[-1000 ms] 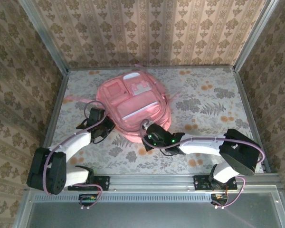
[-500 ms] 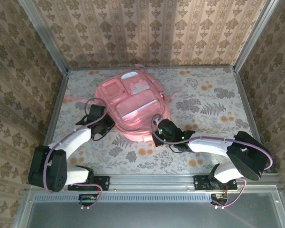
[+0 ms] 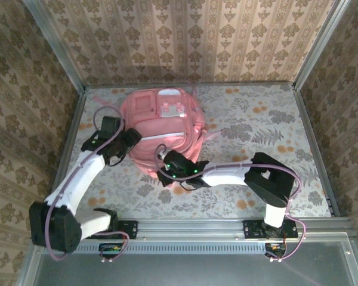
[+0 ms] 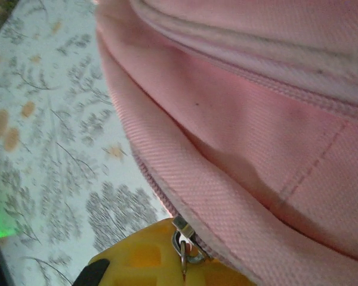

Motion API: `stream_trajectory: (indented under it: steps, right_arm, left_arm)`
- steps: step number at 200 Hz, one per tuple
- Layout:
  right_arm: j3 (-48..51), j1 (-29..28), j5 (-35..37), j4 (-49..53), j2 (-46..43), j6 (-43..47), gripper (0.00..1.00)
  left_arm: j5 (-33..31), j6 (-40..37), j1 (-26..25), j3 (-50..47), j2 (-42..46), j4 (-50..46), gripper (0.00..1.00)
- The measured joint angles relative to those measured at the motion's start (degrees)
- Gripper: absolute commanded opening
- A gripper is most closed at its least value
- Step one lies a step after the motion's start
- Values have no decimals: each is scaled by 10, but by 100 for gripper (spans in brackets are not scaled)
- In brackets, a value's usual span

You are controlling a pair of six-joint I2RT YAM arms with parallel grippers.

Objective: Pack the student bag

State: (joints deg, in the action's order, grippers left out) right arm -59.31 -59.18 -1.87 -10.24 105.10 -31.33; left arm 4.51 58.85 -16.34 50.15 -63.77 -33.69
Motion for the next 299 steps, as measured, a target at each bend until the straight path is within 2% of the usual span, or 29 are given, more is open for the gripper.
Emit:
stream_trajectory:
  steps: [37, 60, 85, 122, 170, 198, 223, 299]
  right_arm:
    - [-38, -9, -2, -4, 33, -11, 0]
    - [-41, -11, -2, -5, 37, -15, 0]
    - [-43, -13, -3, -5, 38, -17, 0]
    - [-43, -15, -3, -5, 38, -17, 0]
    - [-44, -17, -3, -5, 41, -16, 0]
    - [-44, -18, -3, -5, 41, -15, 0]
    - [-44, -18, 0, -4, 41, -10, 0]
    - [-21, -22, 42, 0, 21, 31, 0]
  left_arm:
    - [6, 53, 3, -88, 131, -43, 57]
    - [19, 85, 3, -140, 165, -39, 56]
    - [41, 100, 3, -163, 136, -12, 55]
    - [64, 109, 1, -164, 73, 64, 48]
    - [64, 117, -40, -166, 31, 139, 40]
    - [60, 121, -43, -172, 21, 148, 24]
    - [54, 122, -43, -176, 20, 146, 0]
    - [67, 88, -15, -168, 63, 106, 0]
